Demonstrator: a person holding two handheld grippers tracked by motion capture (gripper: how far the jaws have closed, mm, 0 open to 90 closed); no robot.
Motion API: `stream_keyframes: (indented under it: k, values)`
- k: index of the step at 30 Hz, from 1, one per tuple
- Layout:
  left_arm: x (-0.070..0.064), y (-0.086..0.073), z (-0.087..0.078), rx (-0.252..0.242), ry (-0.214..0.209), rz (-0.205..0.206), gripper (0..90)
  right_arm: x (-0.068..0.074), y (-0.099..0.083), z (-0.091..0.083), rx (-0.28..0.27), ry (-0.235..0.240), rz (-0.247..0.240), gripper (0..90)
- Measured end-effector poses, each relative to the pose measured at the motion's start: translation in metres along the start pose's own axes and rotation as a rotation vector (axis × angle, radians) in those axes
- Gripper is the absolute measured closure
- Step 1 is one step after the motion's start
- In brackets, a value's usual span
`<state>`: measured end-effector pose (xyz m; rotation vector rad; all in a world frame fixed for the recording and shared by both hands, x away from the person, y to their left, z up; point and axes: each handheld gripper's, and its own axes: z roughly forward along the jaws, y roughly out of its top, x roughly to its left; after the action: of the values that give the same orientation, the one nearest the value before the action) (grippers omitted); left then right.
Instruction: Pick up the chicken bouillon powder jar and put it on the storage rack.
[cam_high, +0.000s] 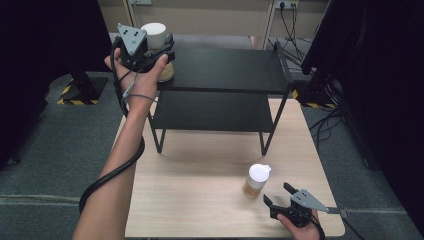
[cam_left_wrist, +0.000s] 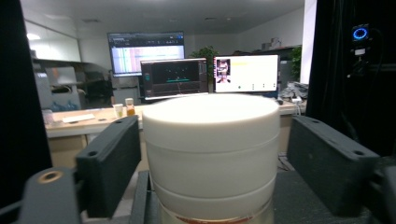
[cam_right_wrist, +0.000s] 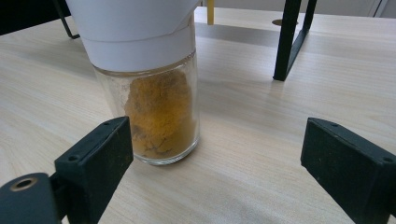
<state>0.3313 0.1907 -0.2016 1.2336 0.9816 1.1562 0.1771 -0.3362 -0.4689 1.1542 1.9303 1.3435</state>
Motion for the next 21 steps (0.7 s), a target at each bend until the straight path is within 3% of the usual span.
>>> stream_keyframes:
  k: [5,11,14,21]
  values:
    - [-0.004,0.007,-0.012,-0.009,-0.005,0.012,13.6,0.0,0.0,0.0,0.0,-0.001,0.0,9.5]
    - [-0.007,0.008,-0.033,-0.012,-0.011,-0.005,13.7,0.001,0.0,0.0,0.001,-0.001,-0.003,9.5]
    - [-0.004,0.005,-0.044,-0.014,-0.053,-0.068,14.3,0.001,0.0,0.0,0.002,-0.002,-0.004,9.5]
    - [-0.004,-0.011,-0.071,-0.046,-0.097,-0.055,14.8,0.001,0.0,0.0,0.003,-0.002,-0.007,9.4]
